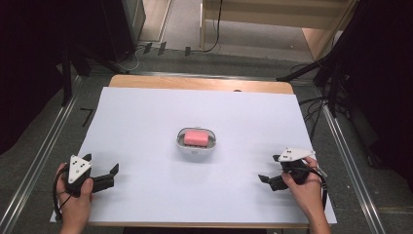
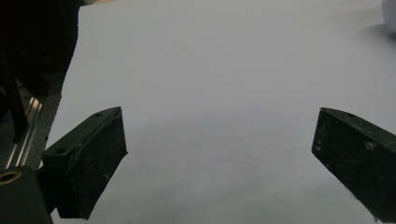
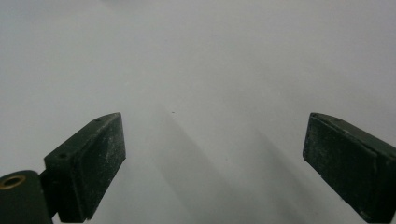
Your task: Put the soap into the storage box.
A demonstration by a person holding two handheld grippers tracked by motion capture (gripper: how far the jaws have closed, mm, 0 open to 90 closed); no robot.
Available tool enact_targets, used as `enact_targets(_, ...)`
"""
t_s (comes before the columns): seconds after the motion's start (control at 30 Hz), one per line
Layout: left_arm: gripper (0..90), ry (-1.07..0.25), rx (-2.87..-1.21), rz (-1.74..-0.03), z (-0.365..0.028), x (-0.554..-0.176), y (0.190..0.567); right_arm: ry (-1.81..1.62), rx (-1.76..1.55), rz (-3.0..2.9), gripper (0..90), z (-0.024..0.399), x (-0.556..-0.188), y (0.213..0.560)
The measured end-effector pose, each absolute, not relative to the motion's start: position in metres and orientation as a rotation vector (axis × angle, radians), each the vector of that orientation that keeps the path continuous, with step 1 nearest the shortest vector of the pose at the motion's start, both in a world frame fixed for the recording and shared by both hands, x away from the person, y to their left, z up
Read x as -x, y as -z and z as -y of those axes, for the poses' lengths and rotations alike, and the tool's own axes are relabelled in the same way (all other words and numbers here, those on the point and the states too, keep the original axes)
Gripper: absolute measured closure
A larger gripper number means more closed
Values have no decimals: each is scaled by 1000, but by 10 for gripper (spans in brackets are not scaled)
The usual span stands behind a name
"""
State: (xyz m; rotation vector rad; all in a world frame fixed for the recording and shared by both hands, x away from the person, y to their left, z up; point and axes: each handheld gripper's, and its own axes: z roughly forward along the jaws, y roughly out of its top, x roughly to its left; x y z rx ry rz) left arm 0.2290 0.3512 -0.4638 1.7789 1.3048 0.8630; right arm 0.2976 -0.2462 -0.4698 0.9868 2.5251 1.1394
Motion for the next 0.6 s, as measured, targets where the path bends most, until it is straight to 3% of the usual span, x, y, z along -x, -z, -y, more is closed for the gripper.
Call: enact_targets(0.6,36,-856,-1778,-1305,-352,-229,464,-1333,-1123,-2286,26,287,-276,487)
